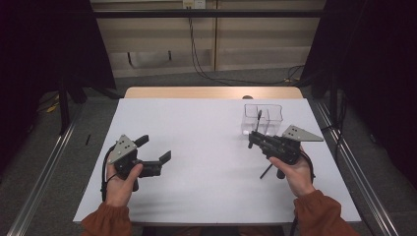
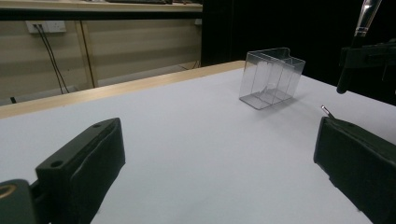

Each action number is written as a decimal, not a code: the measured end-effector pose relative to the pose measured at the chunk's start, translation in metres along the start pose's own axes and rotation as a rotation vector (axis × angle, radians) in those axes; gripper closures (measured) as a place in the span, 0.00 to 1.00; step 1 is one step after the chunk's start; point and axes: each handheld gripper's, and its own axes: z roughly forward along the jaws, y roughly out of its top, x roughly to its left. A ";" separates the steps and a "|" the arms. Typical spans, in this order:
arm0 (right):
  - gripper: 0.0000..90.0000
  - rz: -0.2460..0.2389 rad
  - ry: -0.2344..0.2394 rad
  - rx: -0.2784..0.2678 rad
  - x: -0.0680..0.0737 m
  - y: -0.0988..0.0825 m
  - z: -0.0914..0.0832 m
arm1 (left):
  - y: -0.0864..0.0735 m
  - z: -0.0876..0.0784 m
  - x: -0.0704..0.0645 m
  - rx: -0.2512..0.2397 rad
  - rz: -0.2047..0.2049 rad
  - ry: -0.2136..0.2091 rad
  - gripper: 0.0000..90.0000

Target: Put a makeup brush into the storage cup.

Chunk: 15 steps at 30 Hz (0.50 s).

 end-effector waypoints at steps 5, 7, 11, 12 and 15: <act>0.89 -0.002 -0.022 -0.001 -0.005 0.000 -0.007 | -0.008 -0.014 0.008 -0.001 -0.002 0.015 0.02; 0.89 -0.002 -0.032 -0.002 -0.009 0.000 -0.009 | -0.011 -0.018 0.010 0.003 -0.005 0.027 0.02; 0.89 0.004 -0.056 -0.009 -0.016 0.001 -0.014 | -0.015 -0.025 0.010 0.001 -0.018 0.066 0.02; 0.89 0.004 -0.060 -0.010 -0.017 0.001 -0.014 | -0.016 -0.026 0.010 -0.001 -0.024 0.067 0.02; 0.89 0.006 -0.071 -0.024 -0.020 0.004 -0.015 | -0.020 -0.031 0.008 -0.006 -0.036 0.076 0.02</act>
